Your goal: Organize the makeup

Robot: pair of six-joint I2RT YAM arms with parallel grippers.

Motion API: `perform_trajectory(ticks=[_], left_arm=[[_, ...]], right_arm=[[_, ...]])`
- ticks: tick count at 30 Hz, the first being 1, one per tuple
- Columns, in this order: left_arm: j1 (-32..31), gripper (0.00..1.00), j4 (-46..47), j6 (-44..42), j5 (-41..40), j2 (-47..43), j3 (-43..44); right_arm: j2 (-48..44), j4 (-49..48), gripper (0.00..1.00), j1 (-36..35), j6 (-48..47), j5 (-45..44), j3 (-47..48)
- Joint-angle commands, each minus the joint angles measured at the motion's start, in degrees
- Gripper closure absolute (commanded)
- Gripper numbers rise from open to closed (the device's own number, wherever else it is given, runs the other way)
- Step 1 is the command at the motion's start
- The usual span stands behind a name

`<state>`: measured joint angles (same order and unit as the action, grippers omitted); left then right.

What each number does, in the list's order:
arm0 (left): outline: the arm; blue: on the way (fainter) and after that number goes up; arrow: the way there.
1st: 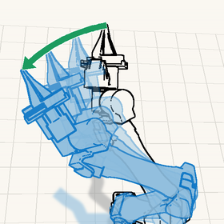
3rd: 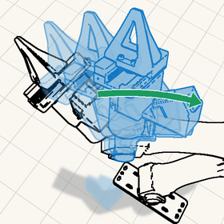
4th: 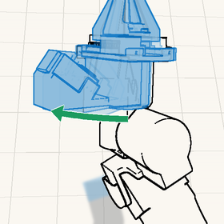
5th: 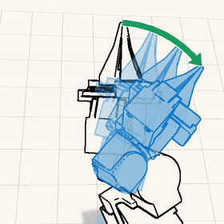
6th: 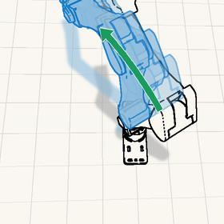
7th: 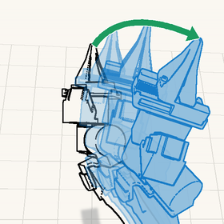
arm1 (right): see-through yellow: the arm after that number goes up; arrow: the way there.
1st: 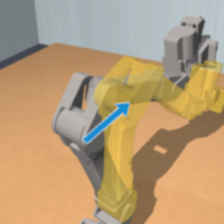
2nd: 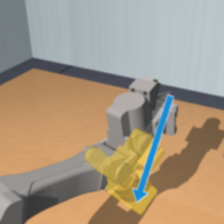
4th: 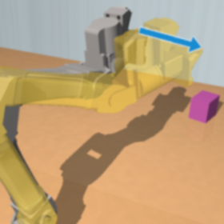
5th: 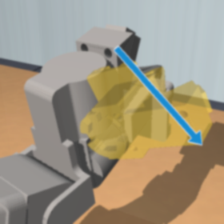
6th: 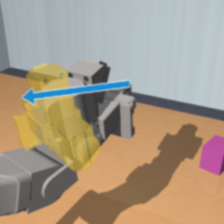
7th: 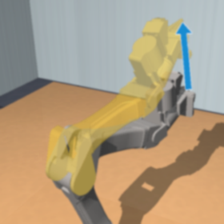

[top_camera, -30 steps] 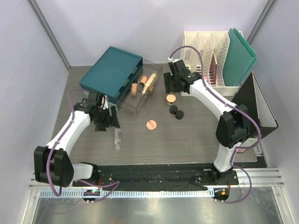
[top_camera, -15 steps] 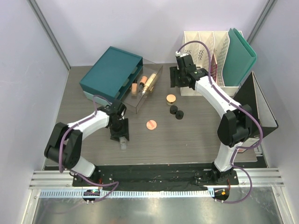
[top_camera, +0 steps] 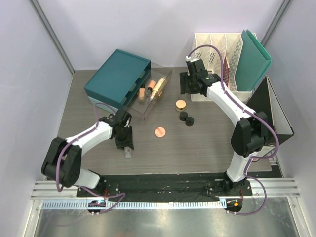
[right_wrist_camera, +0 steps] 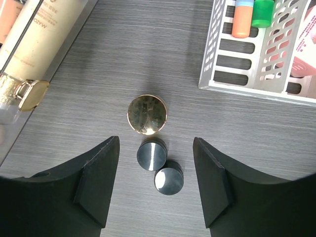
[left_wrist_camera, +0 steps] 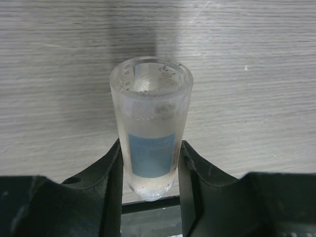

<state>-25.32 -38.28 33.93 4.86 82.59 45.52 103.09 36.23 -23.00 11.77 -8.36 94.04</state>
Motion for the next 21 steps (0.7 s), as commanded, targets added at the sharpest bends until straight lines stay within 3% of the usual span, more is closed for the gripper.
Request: perform_trajectory(ticks=[1, 5, 10, 21], left_arm=[[0.01, 1.00, -3.19, -2.20, -2.57, -9.87, 4.13], [0.01, 1.00, -6.36, -3.78, -7.31, -14.73, 11.77], [0.18, 1.00, -6.45, -6.86, -11.72, -11.67, 25.21], [2.73, 1.00, -7.33, -13.28, -6.81, 16.78, 54.66]], right_arm=[[-3.60, -1.60, 0.34, 0.24, 0.27, 0.19, 0.27], [-3.77, -1.69, 0.34, 0.24, 0.53, 0.80, -0.26], [-3.60, -2.21, 0.33, 0.24, 1.50, 2.47, -1.05], [-0.87, -2.74, 0.33, 0.24, 3.08, 7.57, -1.23]])
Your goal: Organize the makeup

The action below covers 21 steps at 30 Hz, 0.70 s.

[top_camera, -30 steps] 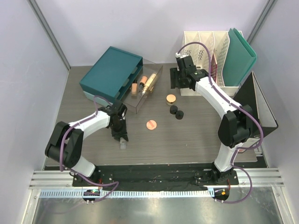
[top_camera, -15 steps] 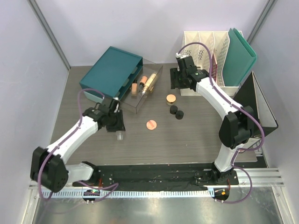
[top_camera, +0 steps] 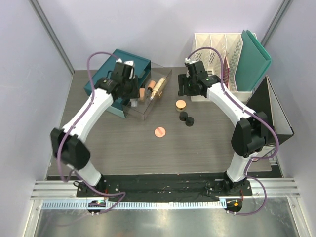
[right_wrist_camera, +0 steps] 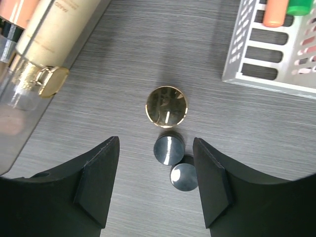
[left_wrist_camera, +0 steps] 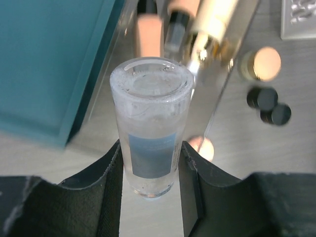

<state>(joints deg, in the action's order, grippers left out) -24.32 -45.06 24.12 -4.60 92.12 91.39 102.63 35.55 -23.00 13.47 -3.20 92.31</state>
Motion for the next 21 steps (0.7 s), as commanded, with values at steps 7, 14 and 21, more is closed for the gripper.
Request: perform_trajectory(ticks=[7, 14, 21], left_arm=[[3.22, 0.96, -5.12, -6.36, 8.90, 17.39, 17.24], [3.49, 0.45, -5.83, -8.56, 11.99, 17.58, 15.22], [4.54, 0.22, -1.71, -10.94, 7.16, 10.99, 14.87]], right_arm=[[1.87, -2.85, 0.34, 0.24, 6.12, 9.70, 1.29], [4.94, -4.35, 0.34, 0.24, 10.87, 14.36, 3.66], [10.13, -8.82, 0.34, 0.24, 17.19, 19.37, 7.44]])
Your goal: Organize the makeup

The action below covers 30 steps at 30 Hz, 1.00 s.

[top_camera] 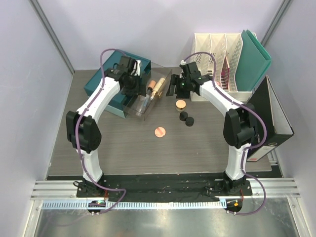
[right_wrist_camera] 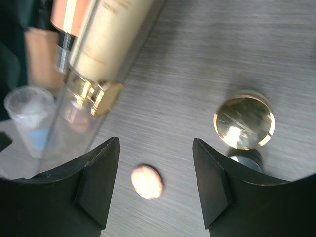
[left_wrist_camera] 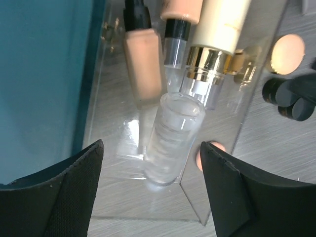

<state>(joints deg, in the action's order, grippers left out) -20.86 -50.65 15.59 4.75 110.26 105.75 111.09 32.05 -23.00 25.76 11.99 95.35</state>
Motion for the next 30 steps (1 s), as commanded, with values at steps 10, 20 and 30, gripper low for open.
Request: perform_trajectory(ticks=[10, 20, 30], left_arm=[[12.85, 1.00, 8.82, 1.45, -2.65, -9.19, 0.59], [17.96, 1.00, -0.68, 3.56, 4.91, 2.59, 7.19], [18.05, 1.00, -3.13, 1.46, 7.90, 6.02, 8.41]], right_arm=[[7.03, -7.27, 0.41, 0.07, 10.80, 1.65, 8.10], [14.24, -7.36, 0.99, -1.78, 10.72, 0.67, 14.24], [25.13, -9.02, 0.99, -5.47, 13.61, 4.18, 31.63]])
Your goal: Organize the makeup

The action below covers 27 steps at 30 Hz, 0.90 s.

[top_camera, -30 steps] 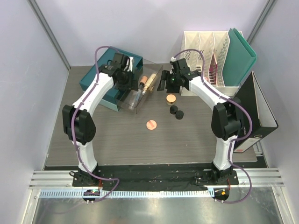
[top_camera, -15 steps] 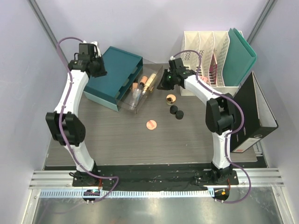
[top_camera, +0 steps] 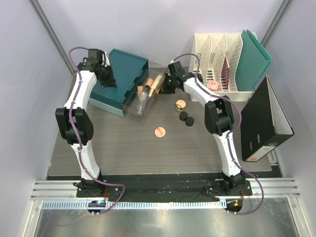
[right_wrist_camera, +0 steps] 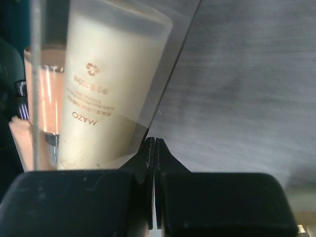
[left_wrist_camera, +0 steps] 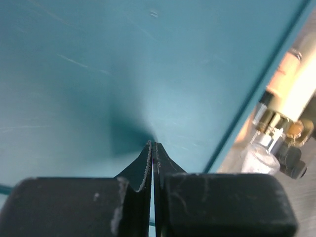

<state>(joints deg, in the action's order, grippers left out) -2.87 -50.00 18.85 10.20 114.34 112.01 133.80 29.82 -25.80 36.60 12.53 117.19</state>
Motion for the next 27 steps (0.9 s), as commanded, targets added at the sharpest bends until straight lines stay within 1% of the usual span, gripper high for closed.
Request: perform_trajectory(ticks=[1, 4, 8, 12, 16, 19, 24, 27], left_arm=[[0.06, 1.00, -4.05, -1.97, 2.55, 2.20, 2.34], [0.24, 1.00, -4.85, -2.68, 3.07, 2.99, 2.95], [0.41, 1.00, -4.85, -2.33, 3.69, 3.69, 3.13], [0.50, 1.00, -4.32, -1.89, 3.69, 3.96, 2.96], [1.03, 1.00, -4.41, -1.71, 3.87, 4.39, 3.48], [1.29, 1.00, -4.67, -1.80, 3.87, 4.48, 3.75], [1.64, 1.00, -4.93, -1.98, 4.30, 4.75, 3.48], [1.64, 1.00, -4.85, -2.06, 4.39, 4.75, 3.13]], right_arm=[[4.43, -6.80, 0.99, -2.94, 3.73, 3.90, 13.30], [7.26, -6.97, 0.99, -3.73, 5.14, 4.87, 19.54], [8.24, -7.24, 0.99, -4.69, 5.50, 4.96, 22.21], [5.08, -7.24, 0.99, -4.61, 5.41, 4.17, 17.65], [1.56, -7.15, 0.99, -4.61, 4.45, 3.20, 10.54], [-1.34, -6.88, 0.99, -4.52, 3.74, 0.92, 7.19], [-4.33, -5.66, 0.99, -4.35, 1.90, -2.42, 6.21], [-5.48, -5.04, 0.99, -4.26, 1.54, -2.34, 6.74]])
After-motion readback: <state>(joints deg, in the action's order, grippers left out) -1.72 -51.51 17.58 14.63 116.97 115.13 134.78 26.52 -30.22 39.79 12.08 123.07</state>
